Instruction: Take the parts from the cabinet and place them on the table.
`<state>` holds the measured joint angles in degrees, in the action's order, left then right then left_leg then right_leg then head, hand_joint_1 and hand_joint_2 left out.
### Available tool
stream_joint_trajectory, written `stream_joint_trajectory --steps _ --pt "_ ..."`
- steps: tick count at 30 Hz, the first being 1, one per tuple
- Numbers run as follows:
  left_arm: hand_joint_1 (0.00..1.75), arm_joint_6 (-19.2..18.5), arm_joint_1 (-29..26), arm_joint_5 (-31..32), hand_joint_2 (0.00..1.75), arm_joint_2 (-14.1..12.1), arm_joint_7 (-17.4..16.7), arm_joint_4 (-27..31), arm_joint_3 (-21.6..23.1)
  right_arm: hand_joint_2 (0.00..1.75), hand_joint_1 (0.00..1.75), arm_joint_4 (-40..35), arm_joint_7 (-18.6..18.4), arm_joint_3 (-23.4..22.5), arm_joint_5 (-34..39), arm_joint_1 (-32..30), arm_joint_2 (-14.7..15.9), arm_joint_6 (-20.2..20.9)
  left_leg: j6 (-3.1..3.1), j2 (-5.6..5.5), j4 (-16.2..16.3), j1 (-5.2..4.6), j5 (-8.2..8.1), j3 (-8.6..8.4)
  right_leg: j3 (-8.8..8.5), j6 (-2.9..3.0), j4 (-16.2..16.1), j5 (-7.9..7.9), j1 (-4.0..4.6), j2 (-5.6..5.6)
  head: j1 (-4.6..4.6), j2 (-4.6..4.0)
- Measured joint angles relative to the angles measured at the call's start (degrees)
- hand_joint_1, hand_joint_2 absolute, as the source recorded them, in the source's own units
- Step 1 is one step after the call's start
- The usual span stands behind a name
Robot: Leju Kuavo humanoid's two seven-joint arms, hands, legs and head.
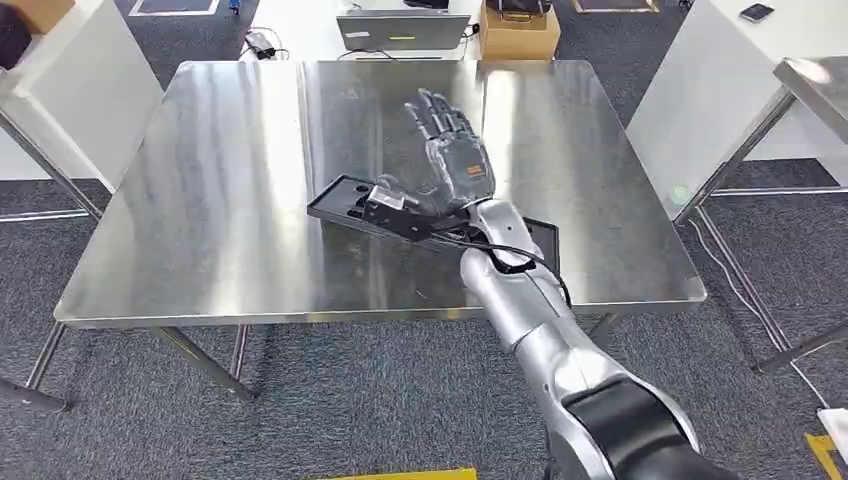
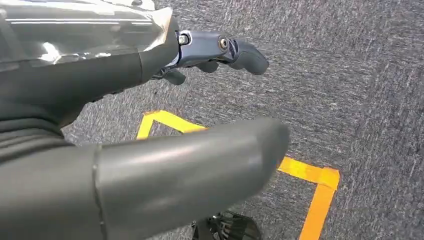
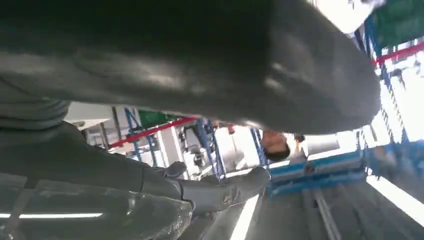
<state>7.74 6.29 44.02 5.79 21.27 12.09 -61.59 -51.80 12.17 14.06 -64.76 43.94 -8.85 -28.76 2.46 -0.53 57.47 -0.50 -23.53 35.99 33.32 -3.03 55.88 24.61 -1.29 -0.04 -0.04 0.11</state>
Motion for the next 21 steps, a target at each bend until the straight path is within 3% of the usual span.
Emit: stream_joint_trajectory --steps 3,7,11,14,15,16,17,19,20,21 --pt "0.00 0.4 0.0 -0.4 0.00 0.1 1.2 0.0 -0.4 0.00 0.00 -7.9 6.3 -2.0 11.0 -4.6 0.2 -3.5 0.03 -0.03 0.0 0.00 -0.02 -0.05 0.17 -0.03 -0.1 0.06 0.00 -0.03 0.00 0.00" --pt "0.00 2.7 -0.2 -1.3 0.00 0.2 0.8 0.0 -1.7 0.00 0.00 -26.8 15.6 -3.7 28.6 -19.2 0.9 -4.9 0.22 -0.38 0.1 -0.20 -0.45 -0.14 -0.39 -0.45 -0.2 0.32 -0.18 -0.36 -0.02 0.00" --pt "0.00 4.1 -0.2 -2.8 0.00 0.2 -0.3 0.1 -3.2 0.00 0.00 -37.8 22.5 -3.5 35.1 -32.0 1.6 -3.8 0.58 -0.34 0.2 -0.47 -0.87 -0.25 -0.49 -0.85 -0.2 0.49 -0.55 -0.31 -0.02 0.00" --pt "0.00 5.6 -0.3 -4.1 0.00 0.2 -0.7 0.2 -4.7 0.00 0.00 -40.7 25.5 -2.5 36.6 -37.7 1.6 -3.6 1.07 -0.34 0.4 -0.65 -0.82 -0.36 -0.76 -1.45 -0.3 0.31 -0.71 -0.30 -0.02 0.00" --pt "0.00 6.1 -0.2 -4.5 0.00 0.3 -0.8 0.2 -5.2 0.00 0.00 -41.2 25.9 -2.1 36.7 -38.7 1.6 -3.6 1.56 -0.26 -0.1 -0.49 -0.39 -0.54 -0.74 -1.59 -0.1 0.45 -0.55 -0.26 -0.02 0.00" --pt "0.00 6.7 -0.2 -4.6 0.00 0.7 -0.9 0.2 -5.6 0.00 0.00 -41.5 26.1 -1.9 36.9 -39.7 1.6 -3.7 1.94 0.03 -0.4 -0.23 -0.08 -0.72 -0.14 -1.24 1.1 1.74 -0.77 -0.25 -0.03 0.00" --pt "0.00 7.0 -0.2 -4.8 0.00 0.7 -1.0 0.3 -5.9 0.00 0.00 -41.7 26.2 -1.7 36.9 -40.3 1.6 -3.8 2.24 0.02 -0.5 -0.18 0.06 -0.64 0.81 -0.50 4.0 3.98 -0.64 -0.22 0.13 0.00" --pt "0.00 7.5 -0.2 -5.0 0.00 0.7 -1.2 0.3 -6.6 0.00 0.00 -41.9 26.3 -1.3 37.0 -41.3 1.5 -3.9 2.48 0.03 -0.5 -0.33 0.25 -0.33 4.65 0.55 13.8 8.97 -0.50 -0.19 0.24 0.00" --pt "0.00 7.6 -0.2 -5.0 0.00 0.8 -1.3 0.3 -6.8 0.00 0.00 -41.9 26.3 -1.1 36.9 -41.8 1.5 -3.9 2.54 0.04 -0.4 -0.46 0.41 -0.11 5.91 0.62 17.5 10.46 -0.26 -0.15 0.26 0.00" --pt "0.00 7.8 -0.2 -5.1 0.00 0.9 -1.4 0.3 -6.9 0.00 0.00 -41.9 26.3 -1.0 36.9 -42.2 1.5 -4.0 2.49 0.03 -0.4 -0.56 0.65 0.12 5.99 0.35 18.9 10.78 -0.10 -0.14 0.22 0.00"
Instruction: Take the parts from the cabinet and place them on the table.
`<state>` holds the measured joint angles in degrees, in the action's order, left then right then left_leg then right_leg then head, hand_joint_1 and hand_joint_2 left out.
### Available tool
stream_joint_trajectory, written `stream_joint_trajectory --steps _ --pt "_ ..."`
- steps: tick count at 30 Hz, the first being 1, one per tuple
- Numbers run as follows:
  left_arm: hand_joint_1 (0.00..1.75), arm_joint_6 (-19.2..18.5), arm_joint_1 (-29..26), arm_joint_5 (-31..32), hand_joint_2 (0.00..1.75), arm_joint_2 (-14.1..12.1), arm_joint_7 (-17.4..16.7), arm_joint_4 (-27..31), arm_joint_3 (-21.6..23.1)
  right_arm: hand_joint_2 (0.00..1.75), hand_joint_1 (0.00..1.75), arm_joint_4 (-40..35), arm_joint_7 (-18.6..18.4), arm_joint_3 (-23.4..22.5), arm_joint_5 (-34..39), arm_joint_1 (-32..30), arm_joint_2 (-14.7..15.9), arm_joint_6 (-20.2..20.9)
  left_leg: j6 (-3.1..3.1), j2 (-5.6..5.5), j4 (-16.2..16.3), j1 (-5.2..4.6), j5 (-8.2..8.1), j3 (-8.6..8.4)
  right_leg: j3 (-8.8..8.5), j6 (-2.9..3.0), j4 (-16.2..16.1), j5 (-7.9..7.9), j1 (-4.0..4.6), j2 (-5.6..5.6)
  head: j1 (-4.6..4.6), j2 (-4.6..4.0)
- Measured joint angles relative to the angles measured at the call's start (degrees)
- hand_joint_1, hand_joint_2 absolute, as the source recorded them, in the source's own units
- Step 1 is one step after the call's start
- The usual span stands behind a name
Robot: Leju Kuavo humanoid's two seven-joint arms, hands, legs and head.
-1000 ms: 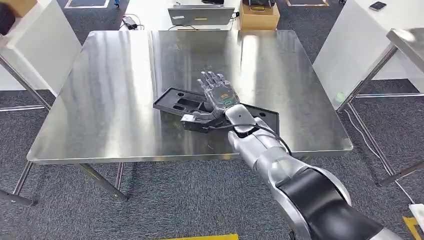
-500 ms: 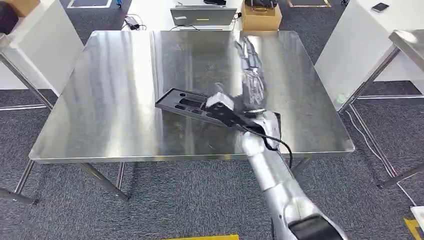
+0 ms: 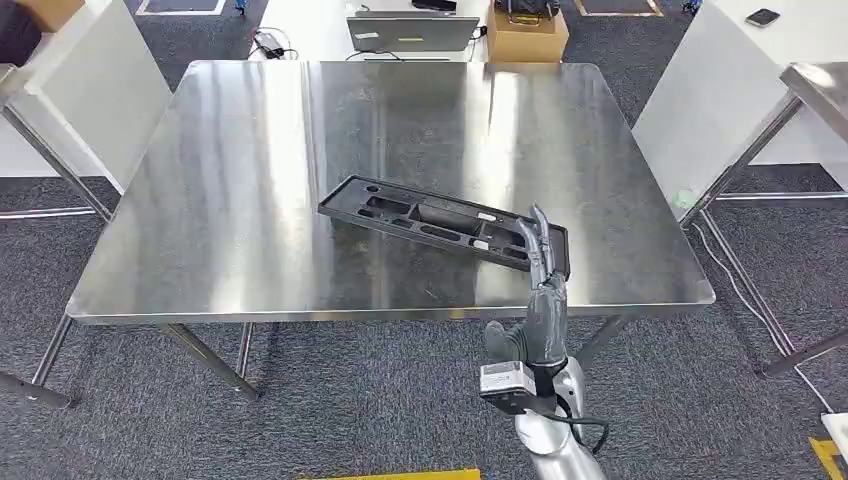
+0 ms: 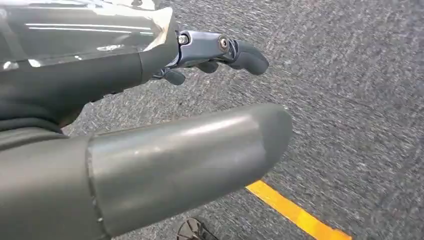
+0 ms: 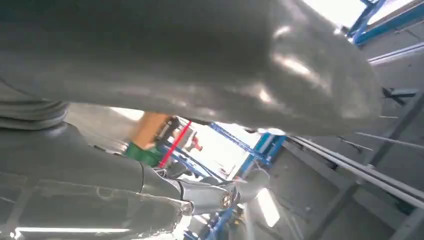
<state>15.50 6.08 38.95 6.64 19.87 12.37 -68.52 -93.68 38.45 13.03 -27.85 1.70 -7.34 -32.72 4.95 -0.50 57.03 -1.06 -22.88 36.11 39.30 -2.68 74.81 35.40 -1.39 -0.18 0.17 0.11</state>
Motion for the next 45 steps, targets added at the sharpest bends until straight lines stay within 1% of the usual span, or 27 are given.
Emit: stream_joint_trajectory --steps 1,3,4,5,8,10,12,13,14,15,17,19,20,21,23,25,27,29,31,32,34,36,37,40,41,43,45 --pt "0.00 0.1 0.0 -0.1 0.00 0.0 -0.1 0.0 -0.1 0.00 0.00 -0.1 0.0 0.1 -0.2 -0.3 0.0 0.0 -0.11 -0.01 0.0 -0.05 0.28 0.27 -1.63 -0.31 -1.8 -0.66 0.16 0.00 0.02 0.00" --pt "0.00 0.2 0.0 -0.1 0.00 0.2 -0.3 0.0 -0.4 0.00 0.00 -0.4 -0.1 0.2 -0.7 -0.4 0.0 0.0 -0.53 -0.06 0.0 -0.07 0.85 0.76 -8.04 -0.82 -11.6 -3.34 0.39 -0.01 0.02 0.00" --pt "0.00 0.2 0.1 0.0 0.00 0.2 -0.3 0.0 -0.6 0.00 0.00 -0.7 -0.3 0.3 -1.0 -0.4 0.0 -0.1 -0.77 -0.08 0.2 -0.07 1.13 0.82 -11.67 -0.59 -17.0 -4.00 0.43 0.00 0.00 0.00" --pt "0.00 0.2 0.1 0.0 0.00 0.3 -0.3 0.0 -0.7 0.00 0.00 -1.1 -0.4 0.5 -1.1 -0.4 -0.1 -0.1 -1.09 -0.12 0.3 -0.17 1.31 0.98 -13.36 -0.02 -18.9 -4.40 0.74 0.07 -0.04 0.00" --pt "0.00 0.2 0.1 0.0 0.00 0.4 -0.4 0.0 -0.8 0.00 0.00 -1.6 -0.5 0.6 -1.2 -0.8 -0.2 -0.2 -2.28 -0.07 0.3 0.18 2.07 0.79 -12.19 0.83 -18.8 -5.31 1.25 0.23 -0.07 0.00" --pt "0.00 0.2 0.0 0.0 0.00 0.2 -0.4 0.0 -0.9 0.00 0.00 -1.9 -0.5 0.8 -1.4 -0.8 -0.4 -0.2 -3.13 -0.15 0.6 0.48 1.70 1.41 -11.83 2.16 -19.4 -6.58 -0.02 -0.03 0.04 0.00" --pt "0.00 0.2 -0.1 0.3 0.00 0.3 -0.3 0.0 -0.9 0.00 0.00 -2.4 -0.6 0.9 -2.0 -1.4 -0.6 -0.5 -4.24 0.00 6.4 1.00 -5.92 3.19 -10.61 3.05 -19.5 -7.66 0.05 -0.06 -0.11 0.00" --pt "0.00 0.1 -0.1 0.5 0.00 0.3 -0.3 0.0 -0.9 0.00 0.00 -2.8 -0.7 0.9 -2.2 -1.8 -0.6 -0.7 -4.75 0.01 10.6 1.35 -9.05 4.25 -10.25 3.02 -19.4 -8.13 0.06 -0.17 -0.02 0.00" --pt "0.00 0.1 -0.1 0.7 0.00 0.3 -0.3 0.0 -0.9 0.00 0.00 -3.0 -0.8 0.9 -2.5 -2.1 -0.6 -0.9 -5.27 0.02 14.9 1.70 -11.20 5.15 -9.69 2.85 -19.3 -8.59 0.06 -0.25 -0.11 0.00" --pt "0.00 0.1 -0.1 0.7 0.00 0.3 -0.3 0.0 -0.9 0.00 0.00 -3.2 -1.2 0.9 -2.7 -2.4 -0.6 -0.9 -5.62 0.06 17.4 2.01 -11.56 5.32 -9.15 2.75 -19.3 -9.11 0.02 -0.29 -0.06 0.00" --pt "0.00 0.1 -0.1 0.9 0.00 0.3 -0.3 0.1 -0.9 0.00 0.00 -3.9 -1.6 0.8 -3.0 -3.2 -0.6 -0.9 -6.14 0.11 15.3 2.63 -8.95 2.17 -7.98 2.12 -19.0 -9.77 -0.27 -0.35 -0.09 0.00" --pt "0.00 0.1 0.0 1.2 0.00 0.3 -0.4 0.2 -0.9 0.00 0.00 -4.5 -1.9 0.8 -3.2 -3.5 -0.6 -0.9 -6.47 0.32 4.5 3.08 -6.06 -5.58 -7.16 1.58 -18.3 -10.11 -0.64 -0.36 -0.09 0.00" --pt "0.00 0.1 0.1 1.2 0.00 0.3 -0.4 0.2 -0.9 0.00 0.00 -4.9 -1.9 0.8 -3.2 -3.6 -0.6 -0.9 -6.46 0.28 0.3 3.28 -6.99 -8.28 -6.95 1.34 -18.1 -10.25 -0.50 -0.37 -0.09 0.00" --pt "0.00 0.1 0.1 1.2 0.00 0.3 -0.4 0.2 -0.9 0.00 0.00 -5.1 -1.9 0.7 -3.2 -3.5 -0.6 -0.9 -6.00 0.01 -0.2 2.75 -6.83 -8.71 -6.67 0.86 -18.0 -10.57 -0.27 -0.37 -0.09 0.00" --pt "0.00 0.1 0.1 1.3 0.00 0.3 -0.4 0.2 -0.8 0.00 0.00 -5.5 -1.9 0.8 -3.4 -3.6 -0.7 -0.9 -5.18 -0.08 0.1 2.33 -6.52 -7.78 -6.51 -0.24 -18.1 -11.31 -0.33 -0.38 0.15 0.00" --pt "0.00 0.1 0.1 1.4 0.00 0.3 -0.5 0.2 -0.8 0.00 0.00 -5.8 -2.0 0.7 -3.4 -3.9 -0.6 -0.9 -3.59 0.07 -0.6 2.09 -5.36 -6.89 -6.20 -1.53 -18.4 -12.02 0.10 -0.32 0.28 0.00" --pt "0.00 0.1 0.1 1.7 0.00 0.6 -0.5 0.3 -0.8 0.00 0.00 -6.0 -2.2 0.6 -3.6 -4.1 -0.6 -0.9 -2.10 0.39 -0.7 1.98 -4.20 -5.60 -4.13 -0.31 -14.2 -7.32 -0.38 -0.16 0.55 0.00" --pt "0.00 -0.3 0.1 2.1 0.00 0.6 -0.4 0.3 -0.8 0.00 0.00 -6.5 -2.4 0.2 -3.9 -4.8 -0.5 -1.2 -1.62 0.43 -0.6 1.59 -2.90 -3.92 -1.07 0.50 -4.5 -1.28 -0.28 -0.11 0.68 0.00" --pt "0.00 -0.9 0.1 3.2 0.00 0.6 -0.4 0.4 -0.5 0.00 0.00 -7.6 -2.7 -0.3 -4.3 -6.2 -0.5 -1.6 -1.47 0.40 -0.6 1.21 -1.70 -2.80 -0.51 -0.06 0.8 -0.03 -0.06 -0.09 0.66 0.00" --pt "0.00 -1.3 0.1 3.7 0.00 0.6 -0.4 0.4 -0.3 0.00 0.00 -8.4 -2.9 -0.7 -4.6 -7.0 -0.4 -1.7 -1.48 0.37 -0.5 1.00 -1.01 -1.76 -2.00 -0.70 0.1 -1.25 0.12 -0.07 0.66 0.00" --pt "0.00 -1.8 0.0 4.8 0.00 0.6 -0.5 0.4 0.4 0.00 0.00 -10.0 -3.3 -1.4 -5.0 -8.4 -0.4 -1.7 -1.62 0.33 -0.4 0.74 0.16 -0.42 -7.91 -1.43 -7.5 -4.74 0.47 -0.06 0.66 0.00" --pt "0.00 -2.2 0.0 5.7 0.00 0.6 -0.5 0.4 1.1 0.00 0.00 -12.2 -3.5 -2.2 -5.2 -9.9 -0.4 -1.7 -2.04 0.26 -0.3 0.32 1.10 0.29 -15.28 -0.35 -18.4 -4.10 1.00 -0.06 0.68 0.00" --pt "0.00 -2.3 0.0 6.1 0.00 0.6 -0.5 0.4 1.4 0.00 0.00 -13.1 -3.5 -2.6 -5.2 -10.4 -0.4 -1.7 -2.33 0.36 -0.3 0.22 1.61 0.44 -16.32 0.23 -21.0 -3.57 1.32 -0.04 0.53 0.00" --pt "0.00 -2.2 0.0 6.6 0.00 0.4 -0.5 0.4 2.0 0.00 0.00 -14.5 -3.3 -3.6 -4.5 -12.5 -0.3 -1.4 -3.37 0.33 -0.5 0.38 3.15 0.66 -14.96 1.53 -20.6 -4.58 1.18 -0.03 0.46 0.00" --pt "0.00 -2.2 -0.1 6.7 0.00 0.2 -0.5 0.4 2.0 0.00 0.00 -14.7 -3.2 -3.9 -4.2 -12.9 -0.3 -1.4 -3.64 0.26 0.2 0.89 1.93 1.07 -14.64 2.08 -20.6 -5.26 0.21 -0.22 0.50 0.00" --pt "0.00 -2.2 -0.1 6.7 0.00 0.2 -0.6 0.4 2.3 0.00 0.00 -15.0 -2.7 -4.3 -3.1 -13.6 -0.3 -1.0 -4.49 0.30 5.8 1.31 -5.82 2.50 -13.31 3.22 -20.6 -6.53 0.48 -0.47 0.17 0.00" --pt "0.00 -2.2 -0.1 6.9 0.00 0.2 -0.6 0.4 2.4 0.00 0.00 -15.0 -1.9 -4.6 -1.9 -14.3 -0.2 -0.9 -5.30 0.31 14.1 1.66 -10.93 3.98 -11.68 3.11 -20.4 -7.78 0.54 -0.58 0.20 0.00"
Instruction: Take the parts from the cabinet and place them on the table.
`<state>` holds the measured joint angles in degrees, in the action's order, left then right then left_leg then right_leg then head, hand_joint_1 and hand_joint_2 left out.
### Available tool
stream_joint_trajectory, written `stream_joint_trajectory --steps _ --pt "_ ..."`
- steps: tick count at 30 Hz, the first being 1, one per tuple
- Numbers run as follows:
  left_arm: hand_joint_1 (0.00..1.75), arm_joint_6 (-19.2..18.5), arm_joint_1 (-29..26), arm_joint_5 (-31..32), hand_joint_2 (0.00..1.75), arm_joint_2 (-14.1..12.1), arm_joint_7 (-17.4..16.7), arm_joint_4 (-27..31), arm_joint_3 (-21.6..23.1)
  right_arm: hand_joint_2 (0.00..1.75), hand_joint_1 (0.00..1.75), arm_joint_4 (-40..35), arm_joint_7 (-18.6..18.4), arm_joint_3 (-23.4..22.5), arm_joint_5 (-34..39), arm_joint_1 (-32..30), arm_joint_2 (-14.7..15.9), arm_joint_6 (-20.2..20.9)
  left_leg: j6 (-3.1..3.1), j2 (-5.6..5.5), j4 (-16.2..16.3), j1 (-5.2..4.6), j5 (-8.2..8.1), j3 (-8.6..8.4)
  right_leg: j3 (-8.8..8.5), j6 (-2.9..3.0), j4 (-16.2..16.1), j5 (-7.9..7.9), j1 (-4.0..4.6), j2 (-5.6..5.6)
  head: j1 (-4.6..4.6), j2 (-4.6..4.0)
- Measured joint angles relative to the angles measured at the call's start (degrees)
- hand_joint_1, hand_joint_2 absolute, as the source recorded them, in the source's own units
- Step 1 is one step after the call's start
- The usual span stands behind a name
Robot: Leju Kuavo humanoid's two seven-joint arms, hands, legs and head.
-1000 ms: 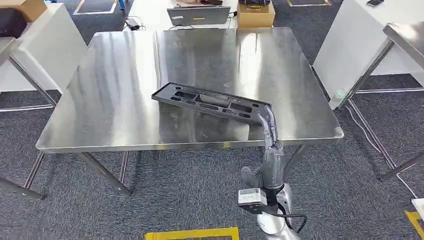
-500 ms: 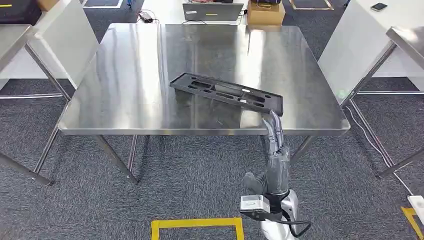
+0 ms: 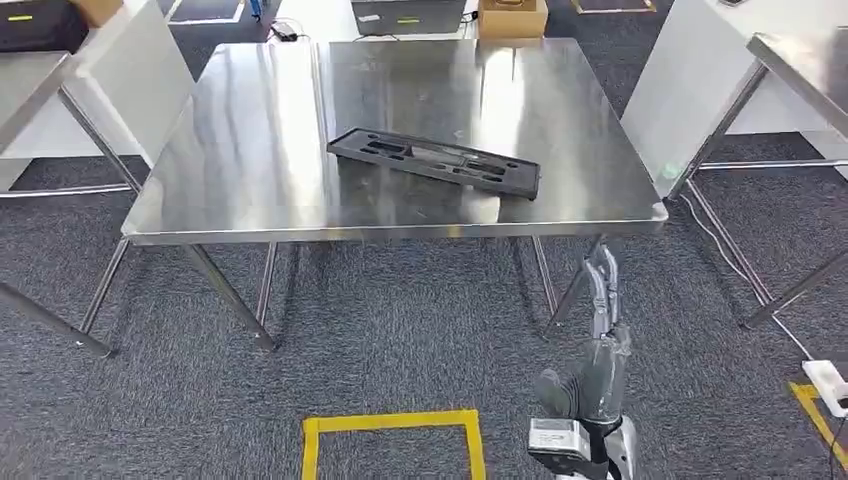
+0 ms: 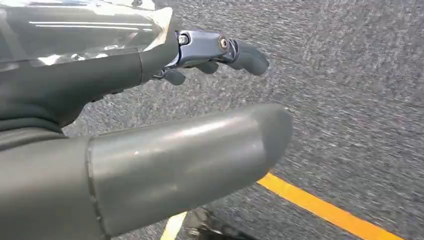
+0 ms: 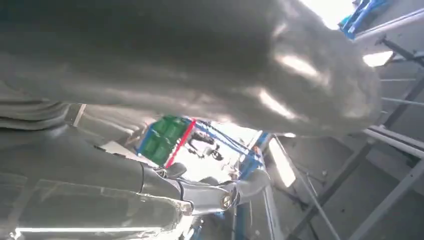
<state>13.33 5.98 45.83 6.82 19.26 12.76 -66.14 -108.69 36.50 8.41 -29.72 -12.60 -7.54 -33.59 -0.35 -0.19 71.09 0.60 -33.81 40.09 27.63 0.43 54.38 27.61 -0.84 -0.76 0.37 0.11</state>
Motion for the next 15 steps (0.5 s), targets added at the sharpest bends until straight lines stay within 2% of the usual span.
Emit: stream_joint_trajectory --steps 1,2,3,4,5,6,7,9,10,11,12,13,14,15 --pt "0.00 0.0 0.0 0.1 0.00 0.0 0.0 0.0 0.1 0.00 0.00 0.0 0.5 -0.2 0.6 -0.2 0.1 0.0 -0.31 0.01 2.6 0.23 -0.05 0.07 0.79 -0.19 0.2 -0.53 -0.02 -0.09 0.00 0.00" --pt "0.00 0.0 0.0 0.3 0.00 0.0 0.0 0.0 0.3 0.00 0.00 0.0 1.0 -0.6 1.3 -0.3 0.2 0.0 -0.55 0.01 3.2 0.57 1.57 -0.75 1.47 -0.38 0.6 -1.10 -0.10 -0.13 -0.02 0.00" --pt "0.00 0.0 0.0 0.3 0.00 -0.1 0.0 0.0 0.4 0.00 0.00 0.1 1.4 -0.9 1.9 -0.4 0.2 -0.1 -0.72 0.03 1.7 0.92 3.83 -2.47 2.54 -0.70 1.1 -1.55 -0.23 -0.16 -0.04 0.00" --pt "0.00 0.1 0.0 0.3 0.00 -0.1 0.1 0.0 0.5 0.00 0.00 0.1 1.8 -1.0 2.4 -0.5 0.3 -0.2 -0.86 0.03 -1.4 1.22 5.82 -5.18 3.53 -1.10 1.7 -1.81 -0.41 -0.14 -0.02 0.00" --pt "0.00 0.1 0.0 0.3 0.00 -0.1 0.1 0.0 0.6 0.00 0.00 0.1 2.0 -1.2 2.5 -0.6 0.5 -0.3 -1.08 0.04 -6.1 1.48 6.49 -8.71 4.43 -1.40 2.5 -2.00 -0.59 -0.13 -0.04 0.00" --pt "0.00 0.1 0.1 0.4 0.00 0.0 0.1 0.0 0.8 0.00 0.00 0.0 2.2 -1.3 2.7 -0.6 0.5 -0.4 -1.56 -0.07 -11.2 1.47 3.64 -11.99 5.22 -1.79 3.2 -2.23 -0.35 -0.18 -0.18 0.00" --pt "0.00 0.1 0.2 0.5 0.00 -0.1 0.2 0.0 0.9 0.00 0.00 0.0 2.3 -1.4 2.8 -0.6 0.6 -0.4 -1.01 -0.35 -13.1 1.06 3.02 -12.95 5.63 -2.21 3.6 -2.51 -0.23 -0.20 -0.06 0.00" --pt "0.00 0.2 0.2 0.5 0.00 -0.1 0.3 0.0 1.0 0.00 0.00 0.0 2.5 -1.4 2.8 -0.6 0.8 -0.5 -0.07 -0.32 -12.7 0.66 3.23 -12.02 5.81 -3.22 3.5 -3.25 -0.19 -0.28 0.07 0.00" --pt "0.00 0.2 0.1 0.5 0.00 -0.1 0.3 0.0 1.0 0.00 0.00 0.0 2.5 -1.5 3.0 -0.7 0.8 -0.5 0.75 -0.29 -12.8 0.33 3.77 -11.64 5.93 -3.82 3.3 -3.89 -0.12 -0.25 0.26 0.00" --pt "0.00 0.2 0.1 0.5 0.00 -0.1 0.3 0.0 1.0 0.00 0.00 0.0 2.5 -1.7 3.0 -0.8 0.9 -0.5 1.78 -0.05 -13.2 0.40 4.53 -10.69 6.66 -4.27 3.4 -3.99 -0.02 -0.22 0.22 0.00" --pt "0.00 0.2 0.2 0.5 0.00 0.0 0.3 0.0 1.0 0.00 0.00 0.1 2.5 -1.9 3.0 -1.0 1.1 -0.5 2.74 0.28 -13.3 0.27 5.45 -9.62 7.72 -3.61 5.3 -1.47 -0.52 0.05 0.09 0.00" --pt "0.00 0.2 0.2 0.5 0.00 -0.1 0.3 0.1 1.0 0.00 0.00 0.1 2.5 -2.0 3.1 -1.1 1.2 -0.5 3.41 0.34 -13.3 0.24 6.19 -8.71 8.86 -2.75 8.3 1.76 -0.45 0.09 0.35 0.00" --pt "0.00 0.2 0.1 0.5 0.00 -0.2 0.3 0.1 1.0 0.00 0.00 0.1 2.5 -2.1 3.1 -1.1 1.2 -0.5 3.56 0.37 -13.3 0.16 6.83 -7.88 10.19 -2.23 11.7 4.58 -0.37 0.16 0.37 0.00" --pt "0.00 0.3 0.1 0.5 0.00 -0.2 0.3 0.1 1.0 0.00 0.00 0.1 2.5 -2.2 3.1 -1.1 1.3 -0.5 3.62 0.45 -13.3 0.03 7.80 -6.66 11.40 -1.99 17.1 7.69 -0.37 0.28 0.37 0.00"
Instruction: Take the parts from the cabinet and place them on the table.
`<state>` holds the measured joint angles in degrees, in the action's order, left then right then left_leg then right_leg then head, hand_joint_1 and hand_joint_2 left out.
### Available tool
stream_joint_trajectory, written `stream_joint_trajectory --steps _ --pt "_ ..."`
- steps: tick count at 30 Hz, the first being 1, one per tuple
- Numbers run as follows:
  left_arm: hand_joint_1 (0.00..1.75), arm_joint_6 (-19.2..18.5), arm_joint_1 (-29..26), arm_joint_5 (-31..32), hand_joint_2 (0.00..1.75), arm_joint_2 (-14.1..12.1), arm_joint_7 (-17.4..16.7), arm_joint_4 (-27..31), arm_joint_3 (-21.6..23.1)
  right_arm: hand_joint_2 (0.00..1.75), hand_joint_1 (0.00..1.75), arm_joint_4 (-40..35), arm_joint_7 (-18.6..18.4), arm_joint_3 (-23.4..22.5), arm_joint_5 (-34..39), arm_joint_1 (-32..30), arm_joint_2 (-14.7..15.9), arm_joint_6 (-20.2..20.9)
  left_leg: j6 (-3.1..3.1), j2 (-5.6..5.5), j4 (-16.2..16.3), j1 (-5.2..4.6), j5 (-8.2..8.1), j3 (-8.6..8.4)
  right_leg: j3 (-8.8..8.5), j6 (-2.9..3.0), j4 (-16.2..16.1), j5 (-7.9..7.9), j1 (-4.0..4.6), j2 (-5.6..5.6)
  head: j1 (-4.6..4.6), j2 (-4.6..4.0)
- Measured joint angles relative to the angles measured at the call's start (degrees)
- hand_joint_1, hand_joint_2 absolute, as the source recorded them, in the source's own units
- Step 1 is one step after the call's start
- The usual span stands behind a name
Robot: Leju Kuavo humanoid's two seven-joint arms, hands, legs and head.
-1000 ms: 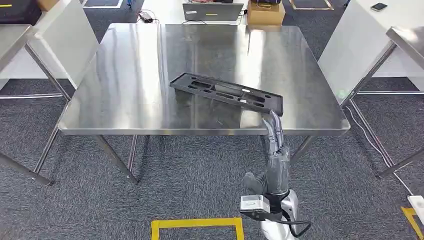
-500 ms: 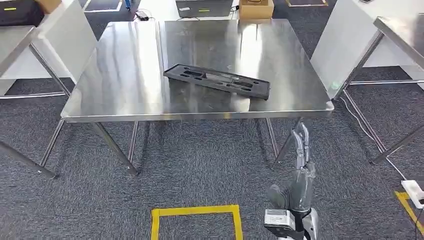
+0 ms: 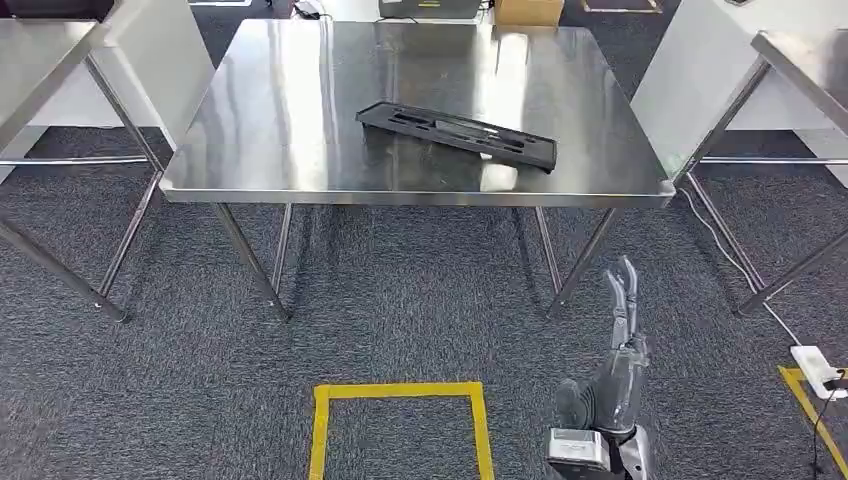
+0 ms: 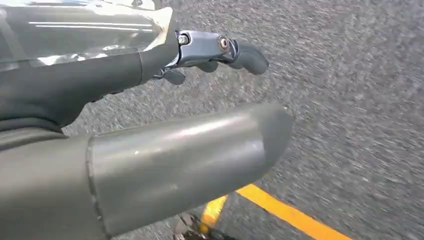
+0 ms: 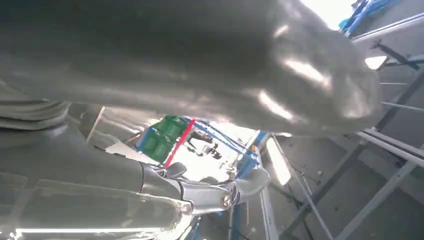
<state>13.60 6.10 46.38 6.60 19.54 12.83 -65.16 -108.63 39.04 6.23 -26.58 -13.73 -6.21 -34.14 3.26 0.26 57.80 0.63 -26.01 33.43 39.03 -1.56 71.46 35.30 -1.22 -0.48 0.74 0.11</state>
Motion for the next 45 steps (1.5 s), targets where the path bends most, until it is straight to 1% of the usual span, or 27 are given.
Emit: stream_joint_trajectory --steps 2,5,7,8,9,12,13,14,16,17,19,21,22,23,24,27,28,30,32,33,34,36,37,39,42,43,45 --pt "0.00 0.0 0.0 0.2 0.00 0.0 0.0 0.0 0.0 0.00 0.00 0.0 0.0 0.0 0.2 -0.1 0.2 -0.1 -0.03 0.00 0.1 -0.19 1.63 1.66 -0.40 -0.82 4.8 0.29 0.05 0.09 0.00 0.00" --pt "0.00 0.0 -0.1 0.3 0.00 0.1 0.0 0.0 0.0 0.00 0.00 0.1 0.0 -0.1 0.4 -0.1 0.5 -0.1 -0.32 0.05 0.2 -0.27 3.31 3.80 -5.06 -2.28 0.9 -3.75 0.19 0.12 0.02 0.00" --pt "0.00 0.1 0.0 0.4 0.00 0.2 0.1 0.0 0.0 0.00 0.00 0.1 0.2 -0.1 0.8 0.0 0.5 -0.3 -0.70 -0.01 0.3 -0.30 4.72 4.95 -12.39 -1.85 -8.6 -4.57 0.49 0.17 0.00 0.00" --pt "0.00 0.1 0.0 0.5 0.00 0.2 0.2 0.0 0.1 0.00 0.00 0.1 0.2 -0.1 0.9 0.0 0.6 -0.4 -1.13 -0.17 0.4 -0.66 5.37 5.27 -16.60 -0.96 -15.0 -2.58 0.84 0.18 0.04 0.00" --pt "0.00 0.1 0.0 0.5 0.00 0.2 0.2 0.0 0.1 0.00 0.00 0.1 0.3 -0.1 1.1 0.1 0.6 -0.5 -1.51 -0.05 0.4 -0.63 5.98 5.35 -16.98 -0.69 -17.3 -1.67 1.07 0.26 -0.09 0.00" --pt "0.00 0.1 -0.2 0.5 0.00 0.1 0.3 0.0 0.1 0.00 0.00 0.2 0.3 -0.2 1.4 0.0 0.9 -0.7 -2.64 -0.05 -0.7 -0.37 7.98 5.52 -15.78 0.71 -17.1 -2.75 1.06 0.26 -0.15 0.00" --pt "0.00 0.1 -0.2 0.5 0.00 -0.1 0.3 0.0 0.1 0.00 0.00 0.3 0.4 -0.2 1.7 0.1 0.9 -0.7 -2.87 -0.22 -0.1 0.09 6.63 6.04 -15.43 1.16 -17.0 -3.61 0.18 0.03 -0.17 0.00" --pt "0.00 0.2 -0.3 0.4 0.00 -0.1 0.3 0.0 0.1 0.00 0.00 0.5 0.4 -0.2 2.1 0.1 1.0 -0.7 -3.22 -0.26 1.9 0.11 2.15 6.60 -14.61 1.90 -17.0 -4.45 0.36 -0.11 -0.24 0.00" --pt "0.00 0.4 -0.3 0.4 0.00 0.0 0.3 0.0 0.1 0.00 0.00 0.9 0.5 -0.2 2.5 0.3 1.1 -0.5 -3.85 -0.27 9.9 0.15 -5.62 7.88 -12.95 2.28 -17.0 -5.93 0.51 -0.32 -0.28 0.00" --pt "0.00 0.4 -0.3 0.4 0.00 -0.1 0.3 0.0 0.1 0.00 0.00 1.2 0.6 -0.2 2.9 0.7 1.2 -0.5 -4.13 -0.27 14.0 0.16 -7.38 8.40 -12.01 2.24 -16.9 -6.62 0.55 -0.39 -0.35 0.00" --pt "0.00 0.6 -0.3 0.4 0.00 -0.2 0.3 0.0 0.1 0.00 0.00 2.1 0.6 -0.2 3.3 1.6 1.2 -0.5 -4.29 -0.27 18.0 0.25 -5.06 7.59 -10.24 1.95 -16.4 -8.01 0.56 -0.44 -0.35 0.00" --pt "0.00 0.8 -0.3 0.5 0.00 -0.2 0.2 0.0 0.1 0.00 0.00 2.5 0.6 -0.2 3.4 2.1 1.3 -0.5 -4.29 -0.25 13.2 0.59 -0.89 2.62 -8.01 1.40 -15.4 -8.90 0.48 -0.45 -0.35 0.00" --pt "0.00 0.8 -0.2 0.5 0.00 -0.2 0.1 0.0 0.1 0.00 0.00 2.7 0.6 -0.2 3.4 2.2 1.3 -0.5 -4.24 -0.26 7.9 0.72 -1.03 -1.54 -7.18 1.05 -14.7 -9.13 0.45 -0.46 -0.37 0.00" --pt "0.00 0.8 -0.1 0.5 0.00 -0.2 0.1 0.0 0.1 0.00 0.00 2.8 0.6 -0.2 3.4 2.2 1.3 -0.5 -4.15 -0.36 2.7 0.57 -3.63 -4.92 -6.49 0.74 -14.2 -9.32 0.69 -0.51 -0.37 0.00" --pt "0.00 0.9 0.0 0.5 0.00 -0.2 0.1 0.0 0.1 0.00 0.00 2.9 0.6 -0.2 3.4 2.4 1.3 -0.6 -3.61 -0.55 0.2 0.36 -4.61 -6.11 -6.17 0.29 -13.9 -9.62 0.79 -0.60 -0.17 0.00" --pt "0.00 0.9 -0.1 0.5 0.00 -0.1 0.1 0.0 0.2 0.00 0.00 3.1 0.6 -0.2 3.5 2.5 1.3 -0.6 -2.24 -0.48 -0.3 -0.16 -4.32 -5.14 -5.34 -1.01 -14.0 -11.06 0.74 -0.77 -0.22 0.00" --pt "0.00 0.9 -0.2 0.5 0.00 0.0 0.1 0.0 0.1 0.00 0.00 3.2 0.6 -0.2 3.5 2.5 1.4 -0.6 -1.07 0.00 -0.9 0.20 -3.26 -4.39 -4.74 -1.27 -13.1 -10.48 0.76 -0.63 -0.22 0.00" --pt "0.00 0.9 -0.1 0.5 0.00 0.1 0.1 0.0 0.1 0.00 0.00 3.4 0.6 -0.2 3.6 2.5 1.5 -0.6 -0.16 0.14 -1.0 -0.06 -2.10 -2.76 -2.68 -0.26 -8.5 -4.94 0.68 -0.08 0.13 0.00" --pt "0.00 0.9 -0.1 0.5 0.00 0.1 0.1 0.0 0.1 0.00 0.00 3.6 0.6 -0.2 3.6 2.5 1.6 -0.6 -0.10 0.18 -0.9 -0.25 -0.64 -0.92 -0.70 0.15 0.0 0.20 0.64 0.03 0.09 0.00" --pt "0.00 0.9 -0.1 0.5 0.00 0.1 0.1 0.0 0.1 0.00 0.00 3.8 0.6 -0.2 3.7 2.5 1.6 -0.6 -0.17 0.22 -0.8 -0.33 0.14 0.08 -0.41 -0.27 3.2 0.82 0.64 0.04 0.13 0.00" --pt "0.00 0.9 -0.1 0.5 0.00 0.1 0.1 0.0 0.1 0.00 0.00 3.9 0.6 -0.2 3.7 2.5 1.7 -0.6 -0.24 0.29 -0.8 -0.33 0.88 0.90 -1.10 -0.99 4.2 -0.28 0.64 0.05 0.11 0.00" --pt "0.00 0.9 -0.1 0.6 0.00 0.2 0.1 0.0 0.1 0.00 0.00 4.0 0.6 -0.2 3.7 2.5 1.7 -0.6 -0.52 0.30 -0.7 -0.35 2.31 2.63 -5.65 -2.39 -0.6 -4.32 0.64 0.06 0.11 0.00" --pt "0.00 0.9 -0.1 0.6 0.00 0.3 0.1 0.0 0.1 0.00 0.00 4.0 0.6 -0.2 3.7 2.5 1.7 -0.6 -0.74 0.28 -0.7 -0.34 2.99 3.27 -9.50 -2.41 -5.9 -5.31 0.64 0.06 0.13 0.00" --pt "0.00 0.9 -0.1 0.7 0.00 0.3 0.1 0.0 0.1 0.00 0.00 4.0 0.5 -0.2 3.7 2.6 1.7 -0.6 -1.37 0.19 -0.5 -0.67 4.10 3.89 -16.74 -1.22 -17.2 -2.99 1.17 0.11 0.13 0.00" --pt "0.00 1.0 -0.2 0.9 0.00 0.3 0.0 0.0 0.1 0.00 0.00 4.0 0.4 -0.3 3.8 1.9 1.7 -0.5 -2.14 0.25 -1.2 -0.50 5.95 4.01 -15.26 -0.26 -17.2 -3.27 1.36 0.28 0.02 0.00" --pt "0.00 1.0 -0.3 0.9 0.00 0.1 0.0 0.0 0.1 0.00 0.00 4.1 0.4 -0.4 4.0 1.7 1.7 -0.3 -2.53 0.13 -1.1 -0.40 5.96 4.53 -14.87 0.68 -17.5 -4.02 0.38 0.13 0.07 0.00" --pt "0.00 1.0 -0.4 0.9 0.00 0.1 0.0 0.0 0.1 0.00 0.00 4.1 0.5 -0.5 4.1 1.7 1.7 0.2 -3.09 -0.04 2.8 -0.03 -0.24 5.61 -13.73 1.99 -17.3 -5.17 0.41 -0.06 -0.09 0.00"
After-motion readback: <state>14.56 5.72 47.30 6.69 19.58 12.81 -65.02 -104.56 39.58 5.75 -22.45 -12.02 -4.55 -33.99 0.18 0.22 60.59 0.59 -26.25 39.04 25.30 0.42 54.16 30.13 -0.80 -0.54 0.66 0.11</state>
